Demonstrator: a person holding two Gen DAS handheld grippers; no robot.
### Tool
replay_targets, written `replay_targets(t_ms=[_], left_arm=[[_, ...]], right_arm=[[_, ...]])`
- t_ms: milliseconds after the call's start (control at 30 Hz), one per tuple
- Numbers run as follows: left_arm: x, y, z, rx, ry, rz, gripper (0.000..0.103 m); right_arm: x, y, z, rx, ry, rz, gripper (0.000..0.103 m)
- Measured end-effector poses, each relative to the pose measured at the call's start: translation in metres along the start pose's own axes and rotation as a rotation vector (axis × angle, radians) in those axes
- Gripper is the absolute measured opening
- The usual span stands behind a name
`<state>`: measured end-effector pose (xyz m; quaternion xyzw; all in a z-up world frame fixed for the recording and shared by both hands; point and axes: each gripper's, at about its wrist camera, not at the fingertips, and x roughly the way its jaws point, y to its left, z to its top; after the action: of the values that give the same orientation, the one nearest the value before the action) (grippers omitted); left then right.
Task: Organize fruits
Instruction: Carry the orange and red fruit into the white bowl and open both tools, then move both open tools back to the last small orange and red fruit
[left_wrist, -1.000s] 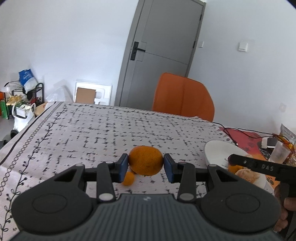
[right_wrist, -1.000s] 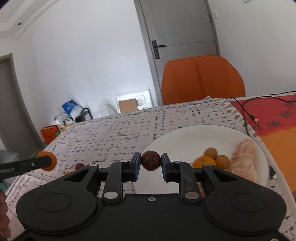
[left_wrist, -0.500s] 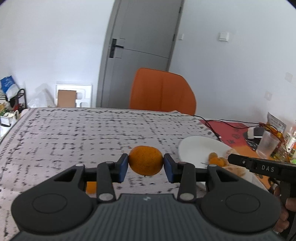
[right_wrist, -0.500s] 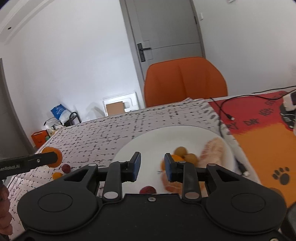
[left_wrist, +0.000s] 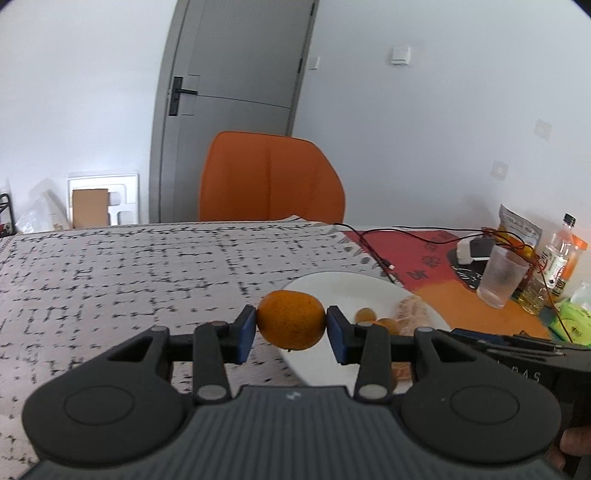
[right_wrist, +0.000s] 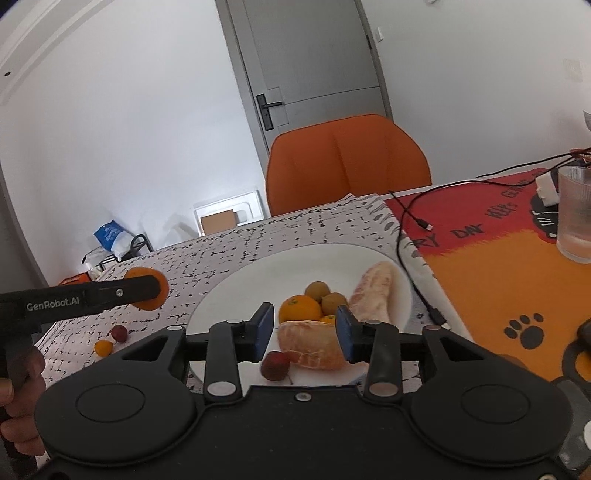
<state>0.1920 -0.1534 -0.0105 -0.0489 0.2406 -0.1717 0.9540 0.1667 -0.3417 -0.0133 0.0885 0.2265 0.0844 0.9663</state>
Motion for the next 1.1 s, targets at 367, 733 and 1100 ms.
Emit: replay_targets(t_ms=[367, 733, 1100], left_arm=[[0.018, -0.021, -0.002, 0.021, 0.007, -0.022, 0.044], [0.004, 0.018, -0.007, -0.06, 0.007, 0.074, 0.066], [-0.025, 0.055, -0.014, -0.105, -0.003, 0.14, 0.093]], right_arm=[[-0.001, -0.018, -0.003, 0.038, -0.005, -0.013, 0.039], [0.008, 0.002, -0.003, 0.012, -0.004, 0.029, 0.051], [0.008, 0.036, -0.003, -0.05, -0.004, 0.053, 0.087]])
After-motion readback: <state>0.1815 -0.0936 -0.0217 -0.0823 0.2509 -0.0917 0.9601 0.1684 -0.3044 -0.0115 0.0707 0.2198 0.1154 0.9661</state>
